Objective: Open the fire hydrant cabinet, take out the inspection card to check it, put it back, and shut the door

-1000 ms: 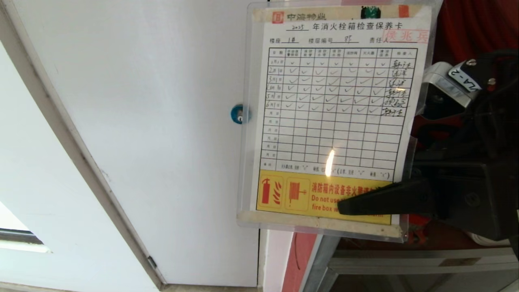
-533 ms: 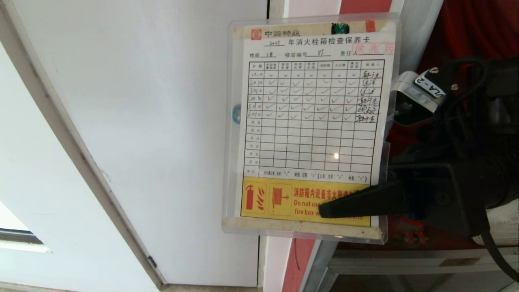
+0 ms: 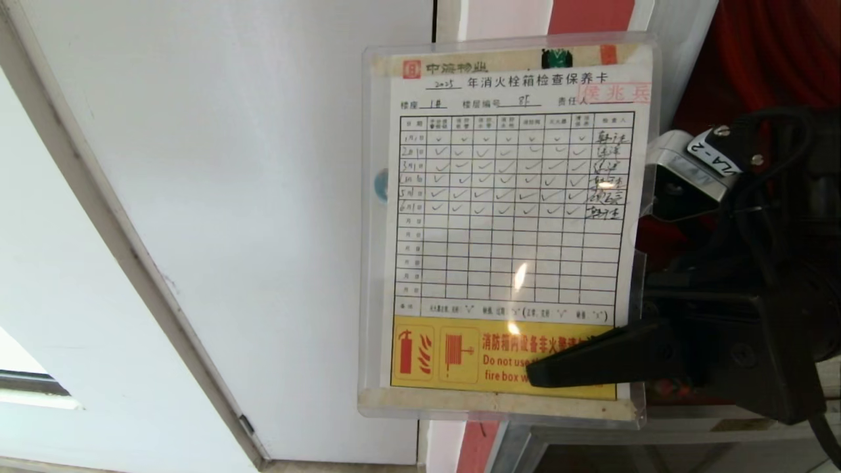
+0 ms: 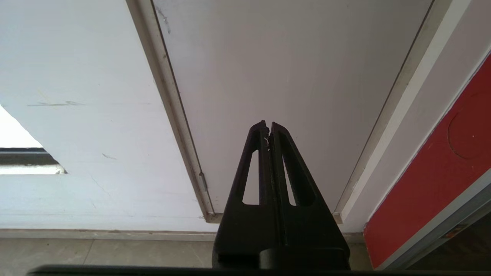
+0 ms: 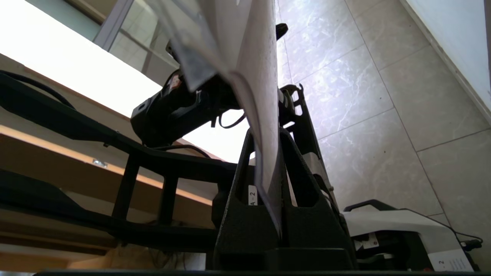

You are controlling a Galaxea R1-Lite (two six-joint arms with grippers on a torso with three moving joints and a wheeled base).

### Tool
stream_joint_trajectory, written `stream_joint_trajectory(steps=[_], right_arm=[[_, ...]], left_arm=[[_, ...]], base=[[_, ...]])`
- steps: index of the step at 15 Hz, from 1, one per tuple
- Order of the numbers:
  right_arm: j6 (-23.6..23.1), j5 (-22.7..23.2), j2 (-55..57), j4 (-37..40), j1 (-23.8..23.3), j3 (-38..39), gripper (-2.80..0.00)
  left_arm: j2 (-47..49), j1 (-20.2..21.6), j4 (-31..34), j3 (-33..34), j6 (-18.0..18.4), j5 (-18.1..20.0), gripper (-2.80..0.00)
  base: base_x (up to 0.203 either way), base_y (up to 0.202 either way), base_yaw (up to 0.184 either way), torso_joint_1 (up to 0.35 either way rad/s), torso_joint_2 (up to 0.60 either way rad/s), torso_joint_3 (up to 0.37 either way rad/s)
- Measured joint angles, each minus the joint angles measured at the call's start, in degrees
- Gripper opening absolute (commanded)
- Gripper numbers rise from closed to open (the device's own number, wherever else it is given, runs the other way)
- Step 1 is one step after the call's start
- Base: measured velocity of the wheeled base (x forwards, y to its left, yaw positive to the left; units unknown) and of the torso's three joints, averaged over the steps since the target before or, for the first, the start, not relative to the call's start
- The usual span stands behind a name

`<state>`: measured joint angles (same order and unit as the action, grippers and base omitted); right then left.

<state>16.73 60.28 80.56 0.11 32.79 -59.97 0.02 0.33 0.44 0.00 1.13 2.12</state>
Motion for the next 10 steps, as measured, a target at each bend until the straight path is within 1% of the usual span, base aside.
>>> stream_joint_trajectory(steps=[10], right_arm=[[-1.0, 0.1, -2.8, 0.0, 2.0, 2.3, -2.8]], left_arm=[[0.0, 0.0, 0.0, 0.0, 0.0, 0.0, -2.8]], base=[[0.0, 0.0, 0.0, 0.0, 0.0, 0.0]])
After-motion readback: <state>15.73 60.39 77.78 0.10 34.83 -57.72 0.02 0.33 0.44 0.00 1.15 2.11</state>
